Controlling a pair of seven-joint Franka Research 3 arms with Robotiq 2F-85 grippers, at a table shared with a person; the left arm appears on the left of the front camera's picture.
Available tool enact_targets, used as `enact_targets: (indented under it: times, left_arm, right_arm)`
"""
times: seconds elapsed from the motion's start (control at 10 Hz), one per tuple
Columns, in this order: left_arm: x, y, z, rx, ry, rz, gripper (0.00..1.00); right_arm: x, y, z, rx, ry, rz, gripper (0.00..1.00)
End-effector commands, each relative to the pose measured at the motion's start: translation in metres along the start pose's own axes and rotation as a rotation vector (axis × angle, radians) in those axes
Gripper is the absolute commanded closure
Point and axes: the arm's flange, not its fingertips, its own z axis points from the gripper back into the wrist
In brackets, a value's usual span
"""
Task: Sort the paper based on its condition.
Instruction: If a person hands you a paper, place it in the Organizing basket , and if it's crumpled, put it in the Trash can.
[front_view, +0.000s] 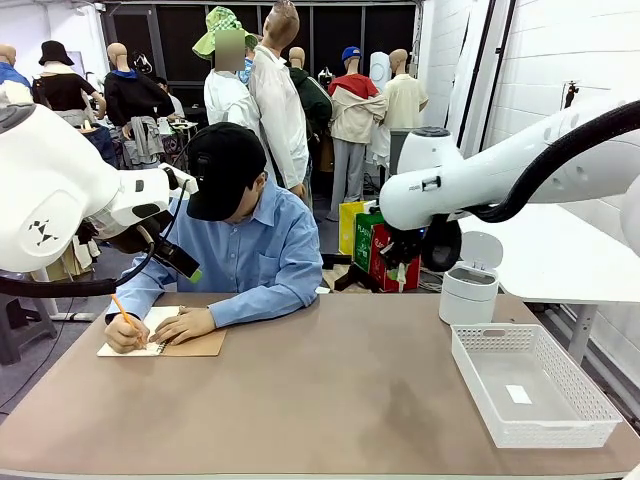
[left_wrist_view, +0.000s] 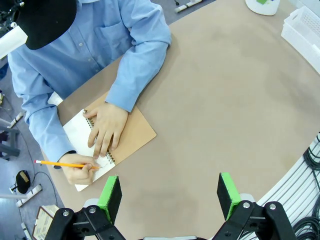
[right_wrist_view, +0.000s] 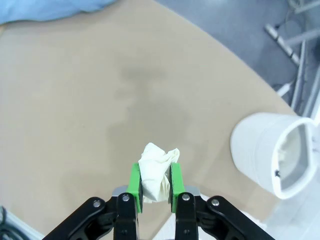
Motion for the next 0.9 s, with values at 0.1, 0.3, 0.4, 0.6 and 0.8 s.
enact_targets:
  times: [0.1,0.3,0.4,0.6,0.8]
  left_arm:
    - [0.000,0.000,0.000,-0.001,-0.001,0.001,0.00]
    - [0.000,0.000,0.000,-0.001,-0.001,0.001,0.00]
    - [0.000,0.000,0.000,-0.001,-0.001,0.001,0.00]
    - [0.000,0.000,0.000,-0.001,-0.001,0.001,0.00]
    - [0.000,0.000,0.000,-0.001,-0.001,0.001,0.00]
  right_arm:
    - [-0.002,-0.010,-0.015,-0.037,0.036,-0.111,0.73]
    - [-0.004,-0.018,-0.007,-0.015,0.015,-0.088,0.73]
    - [-0.004,-0.018,-0.007,-0.015,0.015,-0.088,0.73]
    - [-0.004,-0.016,-0.011,-0.014,0.019,-0.088,0.73]
    - [0.005,-0.027,-0.010,-0.202,-0.043,-0.356,0.73]
